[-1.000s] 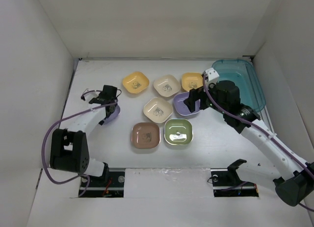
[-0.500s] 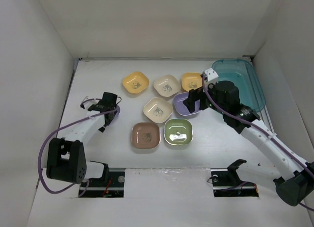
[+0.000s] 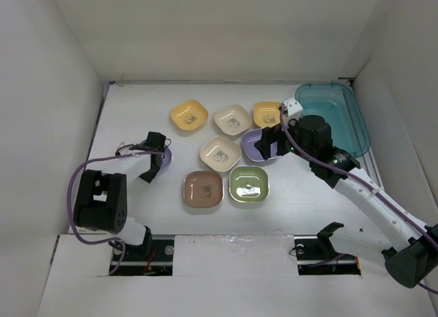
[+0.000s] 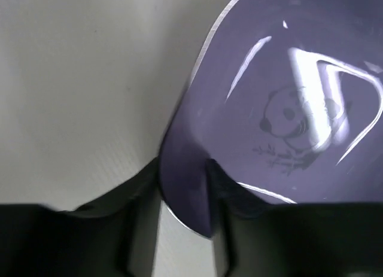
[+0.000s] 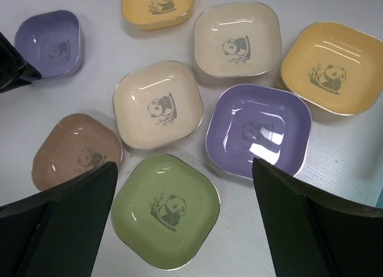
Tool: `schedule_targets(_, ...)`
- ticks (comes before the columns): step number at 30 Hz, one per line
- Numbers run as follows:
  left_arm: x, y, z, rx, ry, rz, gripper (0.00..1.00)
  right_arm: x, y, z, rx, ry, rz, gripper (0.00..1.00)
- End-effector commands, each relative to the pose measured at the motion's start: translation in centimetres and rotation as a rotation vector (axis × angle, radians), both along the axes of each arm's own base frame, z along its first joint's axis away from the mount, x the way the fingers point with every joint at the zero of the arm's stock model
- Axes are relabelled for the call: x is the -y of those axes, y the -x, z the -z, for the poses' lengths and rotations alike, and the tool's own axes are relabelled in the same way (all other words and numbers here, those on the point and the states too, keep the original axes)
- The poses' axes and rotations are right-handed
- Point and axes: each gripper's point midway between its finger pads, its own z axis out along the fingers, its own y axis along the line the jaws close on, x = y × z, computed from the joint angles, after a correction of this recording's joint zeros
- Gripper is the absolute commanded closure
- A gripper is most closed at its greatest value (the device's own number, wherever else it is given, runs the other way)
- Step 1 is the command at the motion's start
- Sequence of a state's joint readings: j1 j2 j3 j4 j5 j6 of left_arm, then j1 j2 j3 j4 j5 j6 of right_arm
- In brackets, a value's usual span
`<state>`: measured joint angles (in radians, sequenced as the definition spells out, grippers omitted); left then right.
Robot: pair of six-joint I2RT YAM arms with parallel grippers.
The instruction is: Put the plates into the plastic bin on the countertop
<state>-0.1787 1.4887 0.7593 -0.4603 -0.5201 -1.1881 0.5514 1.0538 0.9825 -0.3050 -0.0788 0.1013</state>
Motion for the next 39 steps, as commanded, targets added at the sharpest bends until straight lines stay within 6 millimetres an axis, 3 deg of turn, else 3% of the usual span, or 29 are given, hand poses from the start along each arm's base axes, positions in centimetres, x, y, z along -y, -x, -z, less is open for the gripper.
schedule_targets(1, -0.1, -1.2, 0.3, 0.034, 0.013, -0.062, 0.78, -0.6, 0.0, -1.9, 0.072, -0.035, -0.022, 0.00)
schedule_targets(2, -0.1, -1.5, 0.0, 0.043, 0.015, -0.062, 0.94, -0.6, 0.0, -1.9, 0.072, -0.035, -0.022, 0.00)
schedule_targets(3, 0.4, -1.9, -0.3, 0.060, 0.001, -0.048, 1.00, -0.4, -0.1, -1.9, 0.074, -0.032, -0.014, 0.00)
schedule_targets(5, 0.9, -2.0, -0.9, 0.056, -0.025, -0.025, 1.00, -0.7, -0.1, -1.8, 0.079, -0.042, -0.029, 0.00)
schedule_targets(8, 3.1, -3.5, -4.4, 0.126, -0.102, 0.105, 1.00, -2.5, 0.2, -1.1, 0.081, -0.059, -0.115, 0.00)
schedule_targets(10, 5.6, -4.4, -7.7, 0.194, -0.169, 0.221, 1.00, -3.8, -0.2, -0.5, 0.069, -0.074, -0.150, 0.00)
schedule_targets(11, 6.0, -3.7, -8.3, 0.169, -0.211, 0.253, 1.00, -4.1, -0.7, -0.8, 0.075, -0.078, -0.151, 0.00)
schedule_targets(13, 7.5, -3.6, -11.2, 0.240, -0.245, 0.256, 1.00, -5.8, -1.4, 0.5, 0.025, -0.085, -0.176, 0.00)
schedule_targets(17, 8.7, -2.2, -14.3, 0.294, -0.254, 0.258, 1.00, -9.1, -2.8, 1.5, -0.019, -0.136, -0.247, 0.00)
schedule_targets(18, 8.8, -1.7, -14.6, 0.287, -0.255, 0.265, 1.00, -9.7, -3.6, 1.1, -0.013, -0.148, -0.245, 0.00)
schedule_targets(20, 9.1, -1.3, -15.8, 0.329, -0.248, 0.255, 1.00, -11.2, -4.5, 2.7, -0.044, -0.138, -0.267, 0.00)
schedule_targets(21, 9.4, -1.2, -16.1, 0.335, -0.242, 0.257, 1.00, -12.2, -4.9, 1.9, -0.025, -0.151, -0.286, 0.00)
schedule_targets(22, 9.3, -1.0, -16.4, 0.340, -0.249, 0.265, 1.00, -12.8, -5.7, 3.3, -0.053, -0.146, -0.282, 0.00)
schedule_targets(28, 11.8, -0.8, -18.5, 0.412, -0.209, 0.339, 1.00, -16.4, -6.8, 2.7, -0.073, -0.228, -0.364, 0.00)
schedule_targets(32, 13.0, -0.6, -20.5, 0.500, -0.152, 0.351, 1.00, -17.4, -7.3, 4.7, -0.138, -0.233, -0.346, 0.02)
schedule_targets(33, 13.1, -0.1, -20.7, 0.516, -0.141, 0.374, 1.00, -17.7, -7.4, 5.2, -0.159, -0.239, -0.353, 0.09)
schedule_targets(34, 13.2, -0.2, -20.8, 0.534, -0.132, 0.378, 1.00, -17.8, -7.4, 5.7, -0.167, -0.235, -0.352, 0.09)
schedule_targets(35, 13.4, -0.1, -20.9, 0.545, -0.112, 0.388, 1.00, -18.2, -6.9, 5.6, -0.171, -0.236, -0.369, 0.22)
schedule_targets(38, 13.8, -0.2, -21.5, 0.612, -0.055, 0.403, 1.00, -18.3, -6.6, 6.7, -0.199, -0.238, -0.382, 0.48)
schedule_targets(39, 14.3, -0.6, -22.1, 0.659, -0.030, 0.404, 1.00, -18.3, -6.5, 6.2, -0.191, -0.242, -0.384, 0.76)
